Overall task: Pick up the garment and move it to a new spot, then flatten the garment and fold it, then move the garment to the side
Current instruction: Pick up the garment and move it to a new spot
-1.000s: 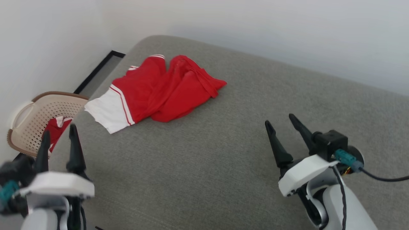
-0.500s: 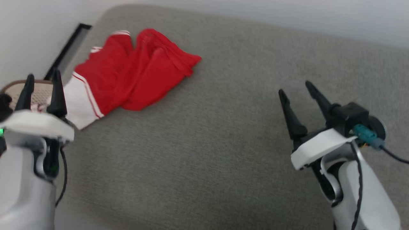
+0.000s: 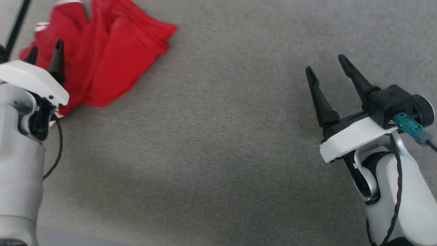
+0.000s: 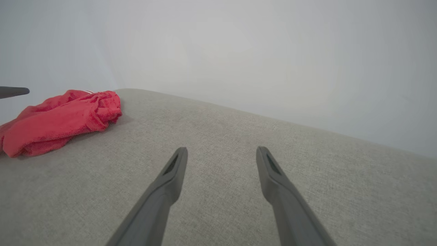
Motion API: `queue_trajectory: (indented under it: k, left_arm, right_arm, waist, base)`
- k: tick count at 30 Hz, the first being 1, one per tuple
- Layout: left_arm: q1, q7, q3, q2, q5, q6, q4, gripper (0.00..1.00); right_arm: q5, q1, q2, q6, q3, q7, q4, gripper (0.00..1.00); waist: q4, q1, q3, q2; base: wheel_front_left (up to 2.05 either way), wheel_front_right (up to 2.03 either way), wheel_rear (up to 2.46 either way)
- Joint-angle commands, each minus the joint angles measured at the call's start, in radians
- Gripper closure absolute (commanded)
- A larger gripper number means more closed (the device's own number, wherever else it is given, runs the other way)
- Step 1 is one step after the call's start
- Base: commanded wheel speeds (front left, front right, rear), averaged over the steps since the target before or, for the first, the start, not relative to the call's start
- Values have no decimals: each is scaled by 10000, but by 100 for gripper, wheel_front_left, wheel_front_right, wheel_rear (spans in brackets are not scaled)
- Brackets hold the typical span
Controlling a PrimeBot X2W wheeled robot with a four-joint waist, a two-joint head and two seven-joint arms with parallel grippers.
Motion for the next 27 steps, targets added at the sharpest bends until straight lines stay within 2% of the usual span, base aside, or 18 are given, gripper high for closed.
queue_trajectory:
  k: [1, 5, 12, 21, 22, 23, 27]
  left_arm:
    - [-294, 301, -152, 121, -172, -12, 302, 0]
    - [-889, 1395, -452, 241, -747, -14, 1139, 0]
    - [-1524, 3491, -1214, 286, -804, -16, 2587, 0]
    - [-1756, 3862, -1359, -51, -1185, -17, 3569, 0]
    - [-1785, 3739, -1364, -51, -1139, -17, 3593, 38]
    - [-1826, 3588, -1331, -32, -1187, -18, 3592, 100]
    - [-2019, 3233, -1335, 267, -1302, -16, 3433, 100]
  right_arm:
    - [-48, -148, -37, 1, 44, 96, -142, 0]
    - [-60, -184, -85, 1, 108, 260, -424, 0]
    - [-71, -310, -91, 1, 230, 468, -775, 0]
    - [-119, -433, 12, 1, 301, 511, -897, 0]
    - [-145, -459, 3, 1, 301, 504, -894, 0]
    - [-141, -482, 14, 1, 289, 489, -885, 0]
    - [-120, -524, 19, 1, 220, 412, -834, 0]
  waist:
    - [-291, -1, 435, 0]
    - [-428, -1, 787, 0]
    - [-701, -1, 1257, 0]
    - [-917, -1, 1599, 0]
    - [-924, -1, 1610, 0]
    - [-925, -1, 1613, 0]
    - [-893, -1, 1493, 0]
  base:
    - [0, 0, 0]
    - [0, 0, 0]
    - [0, 0, 0]
    - [0, 0, 0]
    - [0, 0, 0]
    - [0, 0, 0]
    - [0, 0, 0]
